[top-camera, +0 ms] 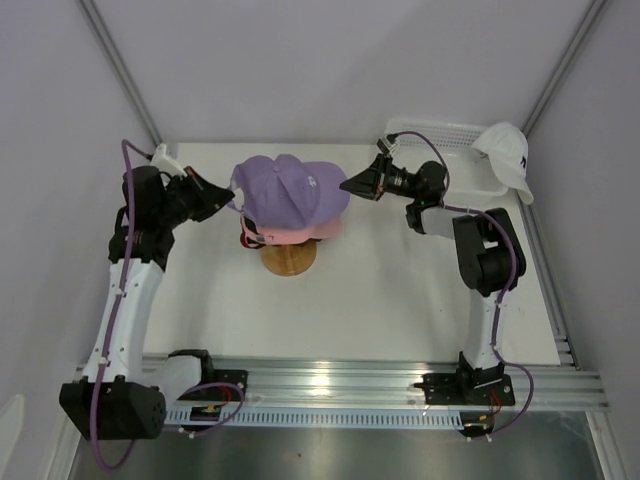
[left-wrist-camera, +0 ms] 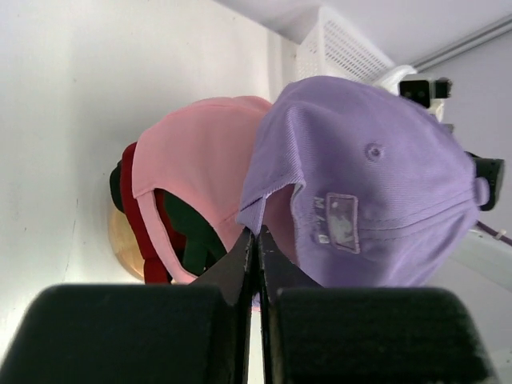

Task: Stack the hats

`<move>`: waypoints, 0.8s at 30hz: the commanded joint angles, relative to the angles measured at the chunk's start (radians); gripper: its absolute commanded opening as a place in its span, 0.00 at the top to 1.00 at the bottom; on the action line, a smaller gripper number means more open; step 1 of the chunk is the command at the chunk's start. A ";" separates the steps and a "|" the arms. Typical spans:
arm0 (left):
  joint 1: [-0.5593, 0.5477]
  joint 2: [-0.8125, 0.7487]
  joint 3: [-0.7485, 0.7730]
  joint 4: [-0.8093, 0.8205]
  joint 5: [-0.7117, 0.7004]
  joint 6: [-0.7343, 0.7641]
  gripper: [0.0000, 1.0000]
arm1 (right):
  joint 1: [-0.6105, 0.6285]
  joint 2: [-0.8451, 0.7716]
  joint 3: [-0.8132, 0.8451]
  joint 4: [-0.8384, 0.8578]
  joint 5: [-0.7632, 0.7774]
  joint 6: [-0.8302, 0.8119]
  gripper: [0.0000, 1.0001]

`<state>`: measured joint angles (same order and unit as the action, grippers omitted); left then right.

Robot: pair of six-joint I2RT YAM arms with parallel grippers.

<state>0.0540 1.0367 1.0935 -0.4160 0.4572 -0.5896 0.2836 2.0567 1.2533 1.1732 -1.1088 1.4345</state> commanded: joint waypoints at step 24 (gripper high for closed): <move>-0.026 0.095 -0.061 -0.116 -0.164 0.089 0.99 | -0.057 0.065 0.040 -0.588 0.233 -0.408 1.00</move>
<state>0.0124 1.1618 1.0519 -0.4847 0.3771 -0.5472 0.2581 2.0998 1.2530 0.8219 -1.0325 1.2057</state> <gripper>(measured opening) 0.012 0.017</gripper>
